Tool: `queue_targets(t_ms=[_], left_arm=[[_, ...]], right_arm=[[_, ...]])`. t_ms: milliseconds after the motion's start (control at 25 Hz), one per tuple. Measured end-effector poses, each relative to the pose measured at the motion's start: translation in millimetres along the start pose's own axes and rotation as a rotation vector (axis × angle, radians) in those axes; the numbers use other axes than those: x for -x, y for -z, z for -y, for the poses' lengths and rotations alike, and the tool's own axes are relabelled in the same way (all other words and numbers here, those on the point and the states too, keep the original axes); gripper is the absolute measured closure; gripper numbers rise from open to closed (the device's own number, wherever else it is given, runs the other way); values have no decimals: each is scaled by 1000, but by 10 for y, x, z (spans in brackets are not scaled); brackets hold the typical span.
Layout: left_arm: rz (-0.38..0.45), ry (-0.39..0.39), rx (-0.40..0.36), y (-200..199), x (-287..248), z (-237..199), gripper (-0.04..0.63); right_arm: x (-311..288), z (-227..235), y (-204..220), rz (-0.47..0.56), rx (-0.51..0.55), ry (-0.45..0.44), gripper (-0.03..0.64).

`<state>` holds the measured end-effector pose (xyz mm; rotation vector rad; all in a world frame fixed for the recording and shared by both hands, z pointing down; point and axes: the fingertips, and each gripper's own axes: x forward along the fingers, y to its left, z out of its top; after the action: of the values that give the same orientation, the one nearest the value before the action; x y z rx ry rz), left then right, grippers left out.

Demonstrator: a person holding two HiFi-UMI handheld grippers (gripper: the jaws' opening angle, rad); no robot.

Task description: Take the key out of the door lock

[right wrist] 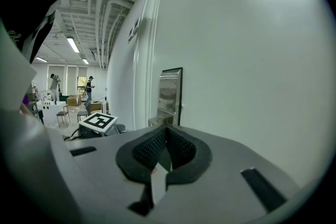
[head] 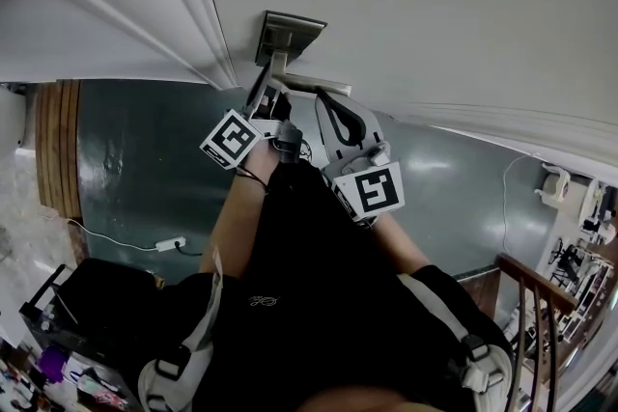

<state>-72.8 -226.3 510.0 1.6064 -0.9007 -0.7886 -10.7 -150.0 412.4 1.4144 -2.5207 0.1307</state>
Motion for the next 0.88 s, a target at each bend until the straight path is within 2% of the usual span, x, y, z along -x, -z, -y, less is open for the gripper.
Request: queue_targets(t_ms=[360, 640, 880], left_arm=[[18, -47, 43, 5, 23, -70, 525], [31, -3, 99, 5, 8, -53, 525], [23, -23, 13, 15, 11, -17, 557]], right_arm=[[10, 18, 8, 4, -6, 1, 609], [49, 16, 3, 7, -8, 4, 609], [98, 10, 2, 12, -13, 8, 609]])
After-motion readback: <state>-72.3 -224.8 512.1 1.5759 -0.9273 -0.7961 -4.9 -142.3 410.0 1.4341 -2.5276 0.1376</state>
